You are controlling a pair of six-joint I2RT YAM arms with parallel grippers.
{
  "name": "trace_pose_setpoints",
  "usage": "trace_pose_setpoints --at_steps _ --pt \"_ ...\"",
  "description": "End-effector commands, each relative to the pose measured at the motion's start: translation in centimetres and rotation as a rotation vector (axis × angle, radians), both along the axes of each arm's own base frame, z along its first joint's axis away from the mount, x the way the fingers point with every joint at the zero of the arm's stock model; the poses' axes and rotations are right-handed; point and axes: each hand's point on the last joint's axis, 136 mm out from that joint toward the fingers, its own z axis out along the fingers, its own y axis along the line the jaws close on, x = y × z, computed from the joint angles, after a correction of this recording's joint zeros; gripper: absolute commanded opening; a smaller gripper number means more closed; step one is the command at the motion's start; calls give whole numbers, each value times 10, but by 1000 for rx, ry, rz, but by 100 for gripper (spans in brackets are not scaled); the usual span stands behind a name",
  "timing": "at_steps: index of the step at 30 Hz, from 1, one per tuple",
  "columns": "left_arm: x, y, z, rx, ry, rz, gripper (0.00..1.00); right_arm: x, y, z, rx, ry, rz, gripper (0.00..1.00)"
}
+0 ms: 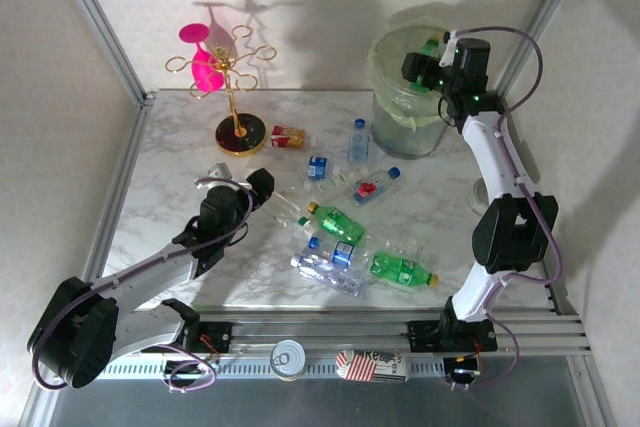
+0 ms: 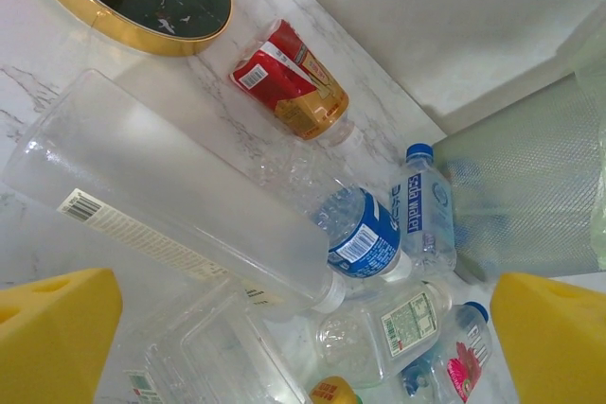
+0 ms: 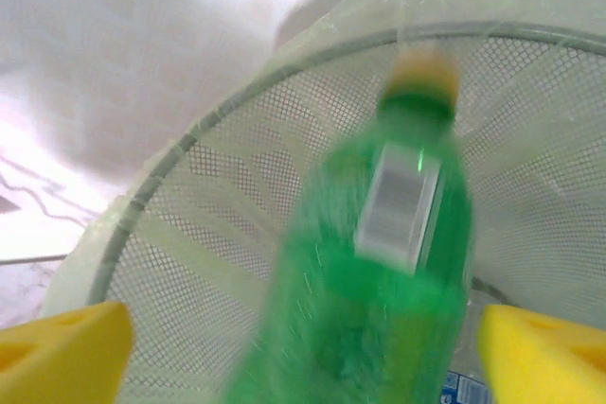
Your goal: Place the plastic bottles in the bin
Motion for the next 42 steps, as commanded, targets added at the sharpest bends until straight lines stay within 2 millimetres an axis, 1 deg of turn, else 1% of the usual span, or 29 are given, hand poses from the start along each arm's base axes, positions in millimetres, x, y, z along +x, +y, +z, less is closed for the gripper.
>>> trace_pose_setpoints --at_steps 1,4,7,9,10,12,13,15,17,21,23,24,26,29,35,38,42 --pt "4 5 10 8 -23 25 100 -15 0 43 0 -86 3 99" --pt "6 4 11 4 -23 22 100 -31 -3 62 -2 -130 -6 99" --pt "8 1 12 1 -22 14 100 -51 -3 75 -5 -159 -16 99" --pt "10 -1 12 -5 -23 8 99 -66 0 78 -6 -167 -13 99" --pt "11 -4 13 -8 -26 2 100 -75 5 76 -10 -161 1 99" --pt "14 -8 14 -14 -28 -14 100 -91 16 63 -11 -123 34 99" --pt "15 -11 14 -19 -29 -25 100 -101 24 55 -12 -103 55 99" --pt "18 -16 14 -28 -28 -43 100 -120 39 33 -24 -47 83 99" --pt "21 -23 13 -40 -24 -67 100 -140 53 5 -18 29 113 99" --pt "27 -35 14 -40 -17 -105 100 -177 77 -50 2 184 168 99" --pt "29 -38 15 -36 -19 -112 100 -198 86 -81 -29 281 186 99" --pt "29 -39 16 -35 -18 -115 100 -206 89 -94 -52 320 191 99" --pt "29 -38 15 -31 -14 -111 100 -224 91 -119 -105 402 197 99" --pt "29 -38 11 -31 -1 -107 100 -243 92 -147 -161 496 206 99" --pt "28 -40 11 -20 9 -112 100 -276 91 -203 -188 639 226 97" --pt "28 -40 11 -18 11 -107 100 -286 81 -225 -249 692 192 97" --pt "29 -41 10 -20 15 -109 100 -292 72 -240 -281 720 145 98"
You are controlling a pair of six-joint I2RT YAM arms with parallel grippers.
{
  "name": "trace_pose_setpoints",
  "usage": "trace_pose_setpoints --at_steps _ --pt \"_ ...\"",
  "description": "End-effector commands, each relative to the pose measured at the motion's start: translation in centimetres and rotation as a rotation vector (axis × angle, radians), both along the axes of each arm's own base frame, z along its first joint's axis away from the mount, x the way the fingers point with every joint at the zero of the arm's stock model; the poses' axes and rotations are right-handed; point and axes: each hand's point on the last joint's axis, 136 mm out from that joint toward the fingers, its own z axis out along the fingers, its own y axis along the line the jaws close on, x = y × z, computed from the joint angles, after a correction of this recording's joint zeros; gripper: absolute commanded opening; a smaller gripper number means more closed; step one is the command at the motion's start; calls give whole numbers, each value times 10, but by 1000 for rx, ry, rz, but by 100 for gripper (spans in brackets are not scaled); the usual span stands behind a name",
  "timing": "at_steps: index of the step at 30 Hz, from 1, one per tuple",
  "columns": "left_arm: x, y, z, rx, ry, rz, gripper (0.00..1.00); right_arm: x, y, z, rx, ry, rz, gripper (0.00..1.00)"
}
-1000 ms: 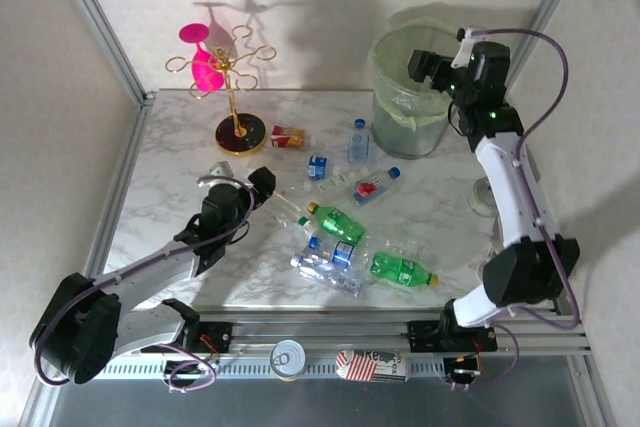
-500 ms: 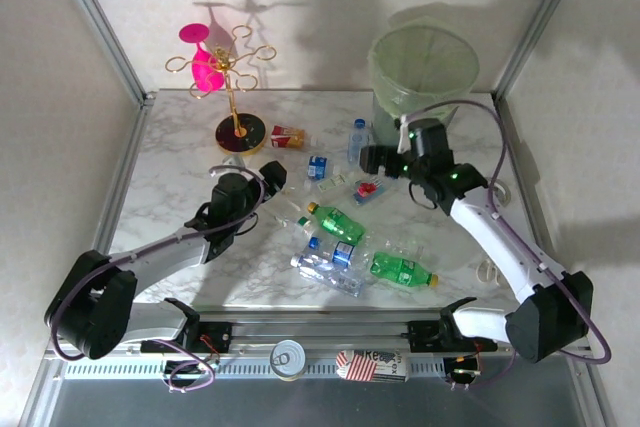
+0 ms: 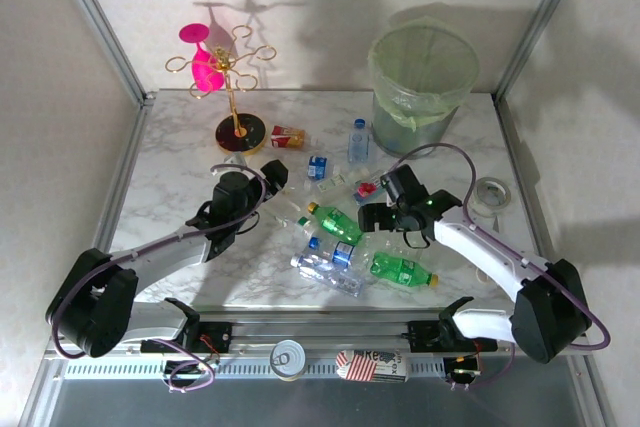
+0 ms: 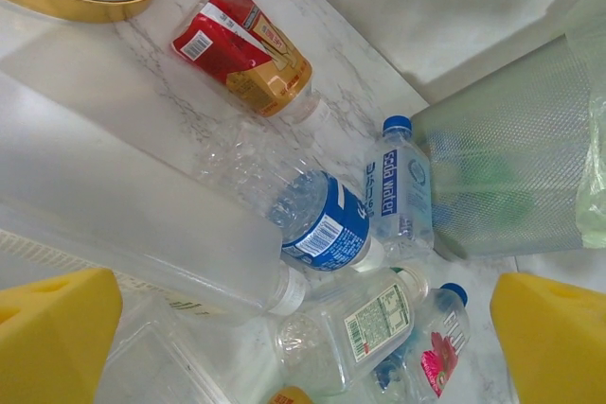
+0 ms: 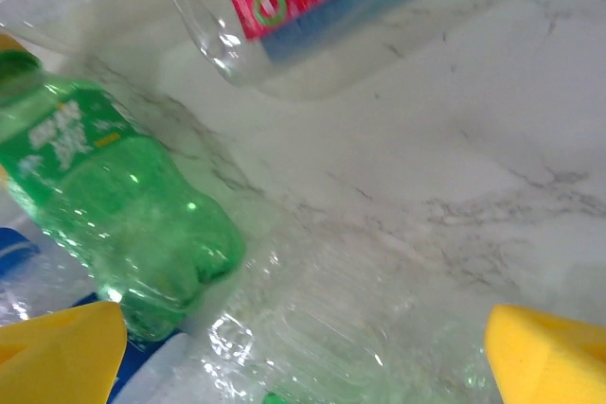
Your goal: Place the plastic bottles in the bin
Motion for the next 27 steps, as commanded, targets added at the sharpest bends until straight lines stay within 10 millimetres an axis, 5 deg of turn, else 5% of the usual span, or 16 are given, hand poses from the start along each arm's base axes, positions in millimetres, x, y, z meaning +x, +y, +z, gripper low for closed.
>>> trace_pose_setpoints --at_steps 1,15,27 --pt "5 -7 11 1 -14 -21 100 -2 -15 -10 -66 10 -66 98" --pt "9 -11 10 -5 -5 -23 100 -15 -20 -42 -111 58 -74 99" --pt "9 -10 16 1 -14 -20 100 22 -43 -35 -181 -27 -144 99"
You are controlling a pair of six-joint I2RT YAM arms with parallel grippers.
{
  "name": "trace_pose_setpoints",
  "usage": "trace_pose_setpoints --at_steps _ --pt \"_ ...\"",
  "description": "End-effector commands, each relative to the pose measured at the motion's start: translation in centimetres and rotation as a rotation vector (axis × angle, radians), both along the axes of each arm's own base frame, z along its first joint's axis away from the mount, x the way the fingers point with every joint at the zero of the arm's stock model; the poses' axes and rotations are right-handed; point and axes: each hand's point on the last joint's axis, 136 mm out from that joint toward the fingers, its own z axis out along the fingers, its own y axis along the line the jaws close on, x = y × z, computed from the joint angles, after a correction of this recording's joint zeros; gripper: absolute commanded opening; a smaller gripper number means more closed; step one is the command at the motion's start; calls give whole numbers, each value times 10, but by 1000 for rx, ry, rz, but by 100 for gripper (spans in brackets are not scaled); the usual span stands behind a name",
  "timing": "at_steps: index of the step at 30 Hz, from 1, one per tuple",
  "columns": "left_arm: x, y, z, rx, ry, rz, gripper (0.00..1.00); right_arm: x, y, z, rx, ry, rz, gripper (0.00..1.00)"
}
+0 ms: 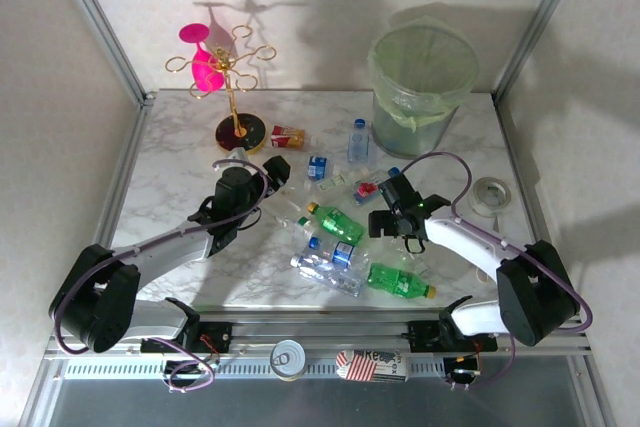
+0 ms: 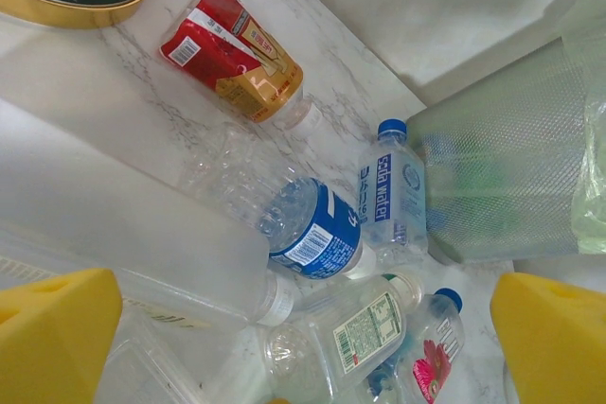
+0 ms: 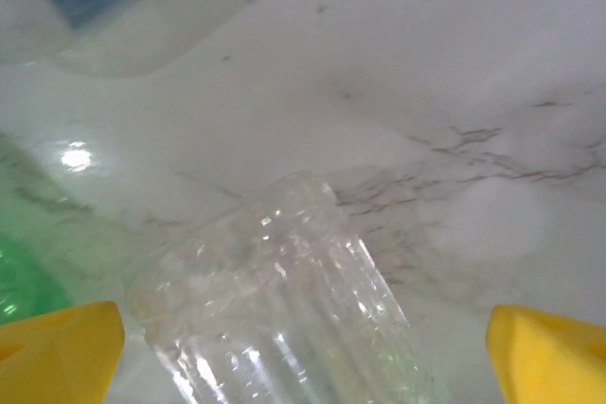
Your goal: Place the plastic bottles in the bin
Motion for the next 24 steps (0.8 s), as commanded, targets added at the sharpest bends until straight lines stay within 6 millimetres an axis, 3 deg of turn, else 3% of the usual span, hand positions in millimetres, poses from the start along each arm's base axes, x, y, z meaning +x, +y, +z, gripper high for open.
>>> trace_pose_setpoints --at_steps 1,5,10,24 --pt "2 -5 12 0 -19 -15 100 15 -3 13 -21 -57 5 99" --pt "1 -4 12 -2 -22 -8 100 9 4 12 11 -38 30 99" --pt "2 -6 9 -12 -17 -16 99 0 -4 -4 -5 -8 -9 99" --pt "-1 -1 12 7 -23 -6 99 11 -8 -19 -62 -16 -20 91"
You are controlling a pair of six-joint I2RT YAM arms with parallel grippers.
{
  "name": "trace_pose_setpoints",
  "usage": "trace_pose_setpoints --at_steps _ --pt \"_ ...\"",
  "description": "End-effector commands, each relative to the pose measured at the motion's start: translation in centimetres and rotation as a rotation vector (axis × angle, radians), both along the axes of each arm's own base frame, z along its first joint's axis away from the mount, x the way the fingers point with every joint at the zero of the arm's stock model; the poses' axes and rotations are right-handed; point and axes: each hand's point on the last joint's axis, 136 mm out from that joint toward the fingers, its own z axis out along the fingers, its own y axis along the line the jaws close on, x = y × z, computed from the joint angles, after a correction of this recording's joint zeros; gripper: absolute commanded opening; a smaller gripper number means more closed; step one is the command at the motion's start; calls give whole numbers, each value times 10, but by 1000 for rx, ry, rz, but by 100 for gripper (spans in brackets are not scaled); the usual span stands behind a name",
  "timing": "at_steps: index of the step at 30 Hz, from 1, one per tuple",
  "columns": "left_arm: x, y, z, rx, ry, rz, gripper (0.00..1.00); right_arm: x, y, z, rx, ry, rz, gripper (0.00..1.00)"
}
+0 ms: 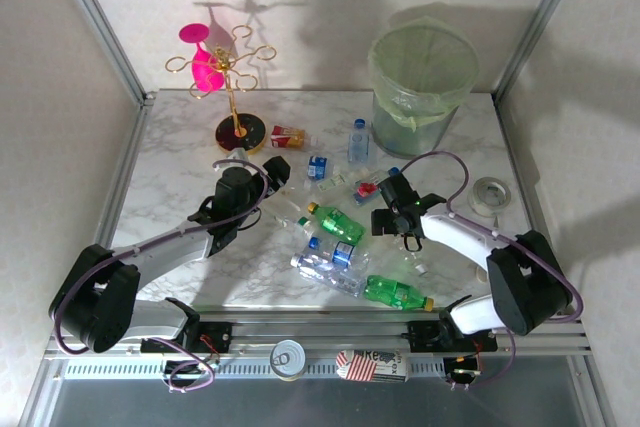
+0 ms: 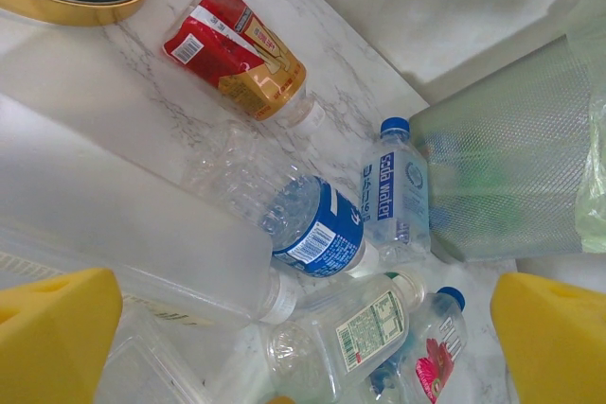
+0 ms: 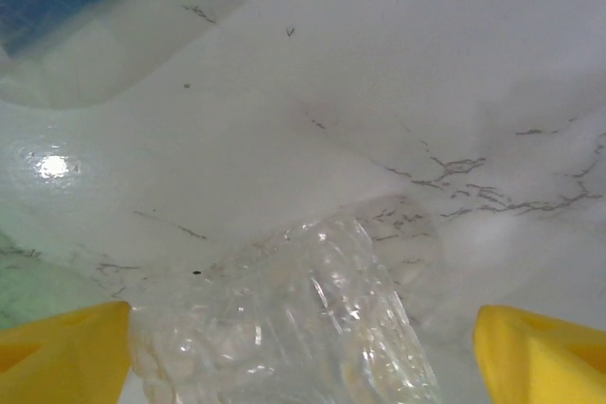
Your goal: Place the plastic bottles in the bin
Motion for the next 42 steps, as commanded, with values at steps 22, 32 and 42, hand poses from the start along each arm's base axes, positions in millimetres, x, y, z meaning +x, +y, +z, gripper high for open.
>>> trace_pose_setpoints --at_steps 22,32,42 --pt "-3 6 17 2 -44 24 100 18 -10 -3 -86 -77 13 61" --pt "2 12 32 4 -89 48 100 60 -11 85 -122 -282 44 47" --pt "1 9 45 15 -139 13 100 120 14 287 134 -757 86 45"
